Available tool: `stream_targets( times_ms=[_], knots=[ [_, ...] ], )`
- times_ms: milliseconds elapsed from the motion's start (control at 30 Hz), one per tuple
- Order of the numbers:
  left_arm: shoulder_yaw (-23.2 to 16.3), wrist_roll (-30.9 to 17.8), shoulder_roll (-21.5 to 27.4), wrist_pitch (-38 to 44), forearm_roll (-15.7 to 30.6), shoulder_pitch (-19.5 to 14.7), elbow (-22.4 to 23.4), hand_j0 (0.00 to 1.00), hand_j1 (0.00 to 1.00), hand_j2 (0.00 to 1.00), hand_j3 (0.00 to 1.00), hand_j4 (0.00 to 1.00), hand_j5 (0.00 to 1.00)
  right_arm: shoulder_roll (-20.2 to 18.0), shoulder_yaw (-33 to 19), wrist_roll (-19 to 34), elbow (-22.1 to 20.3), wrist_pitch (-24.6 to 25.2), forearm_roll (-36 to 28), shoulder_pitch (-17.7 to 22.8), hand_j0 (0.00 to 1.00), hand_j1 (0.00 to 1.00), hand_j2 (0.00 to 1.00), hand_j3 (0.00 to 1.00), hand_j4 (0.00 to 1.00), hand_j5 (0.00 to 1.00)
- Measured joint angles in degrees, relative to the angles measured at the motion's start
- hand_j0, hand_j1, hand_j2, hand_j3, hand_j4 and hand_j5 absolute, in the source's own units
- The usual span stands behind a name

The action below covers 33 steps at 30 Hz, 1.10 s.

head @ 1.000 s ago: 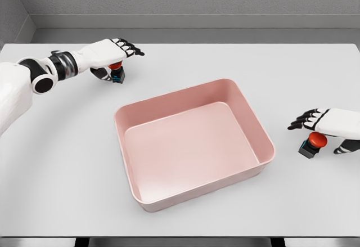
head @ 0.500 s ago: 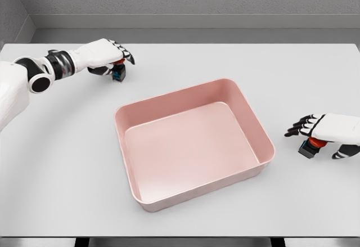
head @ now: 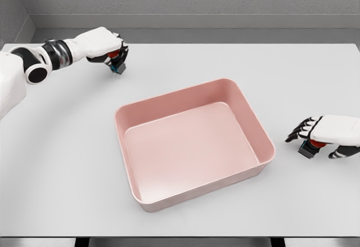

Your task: Put the industrial switch in the basket with both arms

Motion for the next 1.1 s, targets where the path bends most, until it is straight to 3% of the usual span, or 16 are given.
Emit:
stream_targets(
  times_ms=[233,467,833,1100],
  knots=[
    [0.4,0.0,4.7,0.0,1.4,0.2,-12.3,0.3,0.3,0.3,0.3,0.3,0.3,0.0,-1.7,0.6,0.0,0.0,0.0,0.2,0.8,0.8,0.8,0.8,0.8,0.8],
    [0.4,-0.1,14.2,0.0,5.7,1.7,-29.0,0.3,0.3,0.3,0.3,0.3,0.3,0.1,-1.9,1.4,0.0,0.0,0.0,0.7,0.77,0.77,0.77,0.77,0.77,0.77],
    [1.5,-0.4,28.9,0.0,12.4,3.9,-50.9,0.3,0.3,0.3,0.3,0.3,0.3,0.1,-2.0,2.1,-0.1,0.0,0.1,0.7,0.64,0.64,0.64,0.64,0.64,0.64],
    [2.1,-2.8,31.7,0.0,13.7,5.5,-59.8,0.3,0.3,0.3,0.3,0.3,0.3,0.1,-2.0,2.2,-0.2,0.0,0.0,0.6,0.53,0.53,0.53,0.53,0.53,0.53]
  ],
)
